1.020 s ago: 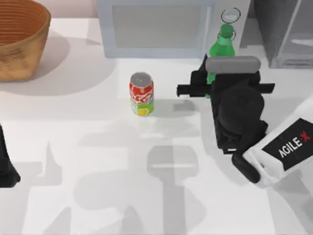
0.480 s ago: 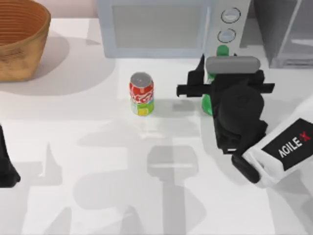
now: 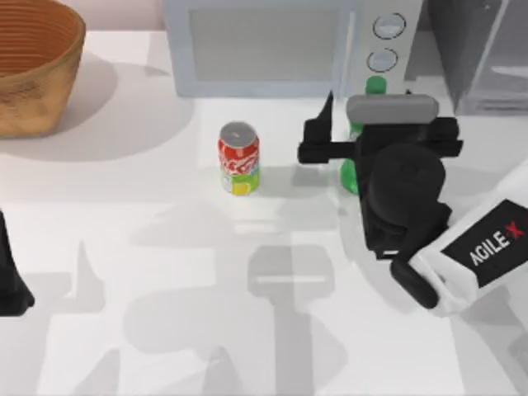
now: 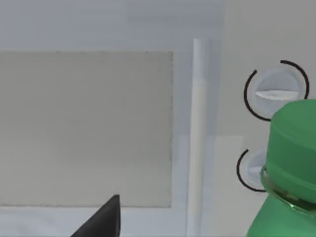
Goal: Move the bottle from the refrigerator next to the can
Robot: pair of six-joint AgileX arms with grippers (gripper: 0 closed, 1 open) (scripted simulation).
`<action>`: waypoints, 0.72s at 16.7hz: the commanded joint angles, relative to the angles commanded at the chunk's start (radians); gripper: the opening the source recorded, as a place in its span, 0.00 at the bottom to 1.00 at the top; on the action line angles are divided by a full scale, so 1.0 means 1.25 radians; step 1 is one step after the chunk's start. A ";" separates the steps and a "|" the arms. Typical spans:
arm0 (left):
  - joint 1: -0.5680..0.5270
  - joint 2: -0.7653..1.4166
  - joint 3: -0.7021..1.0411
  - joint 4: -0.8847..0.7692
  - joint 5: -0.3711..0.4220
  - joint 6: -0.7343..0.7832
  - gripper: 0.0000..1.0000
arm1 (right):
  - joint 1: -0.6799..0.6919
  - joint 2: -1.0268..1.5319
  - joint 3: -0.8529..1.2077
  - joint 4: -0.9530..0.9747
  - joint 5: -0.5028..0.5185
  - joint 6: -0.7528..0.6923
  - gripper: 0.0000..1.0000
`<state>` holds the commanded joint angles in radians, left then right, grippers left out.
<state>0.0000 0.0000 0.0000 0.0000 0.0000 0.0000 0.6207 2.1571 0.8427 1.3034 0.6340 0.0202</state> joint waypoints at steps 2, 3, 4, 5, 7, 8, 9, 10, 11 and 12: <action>0.000 0.000 0.000 0.000 0.000 0.000 1.00 | -0.001 0.000 -0.001 0.000 0.000 0.000 1.00; 0.000 0.000 0.000 0.000 0.000 0.000 1.00 | 0.001 -0.002 -0.004 0.002 0.002 0.000 1.00; 0.000 0.000 0.000 0.000 0.000 0.000 1.00 | 0.007 -0.009 -0.015 0.009 0.007 0.000 1.00; 0.000 0.000 0.000 0.000 0.000 0.000 1.00 | 0.015 -0.015 -0.028 0.016 0.013 0.000 1.00; 0.000 0.000 0.000 0.000 0.000 0.000 1.00 | 0.027 -0.026 -0.056 0.029 0.027 0.001 1.00; 0.000 0.000 0.000 0.000 0.000 0.000 1.00 | 0.035 -0.032 -0.073 0.037 0.035 0.001 1.00; 0.000 0.000 0.000 0.000 0.000 0.000 1.00 | 0.041 -0.037 -0.083 0.043 0.041 0.001 1.00; 0.000 0.000 0.000 0.000 0.000 0.000 1.00 | 0.042 -0.038 -0.085 0.045 0.043 0.001 1.00; 0.000 0.000 0.000 0.000 0.000 0.000 1.00 | 0.042 -0.038 -0.085 0.045 0.043 0.001 1.00; 0.000 0.000 0.000 0.000 0.000 0.000 1.00 | 0.042 -0.038 -0.085 0.045 0.043 0.001 1.00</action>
<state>0.0000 0.0000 0.0000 0.0000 0.0000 0.0000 0.6736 2.1098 0.7370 1.3596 0.6872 0.0216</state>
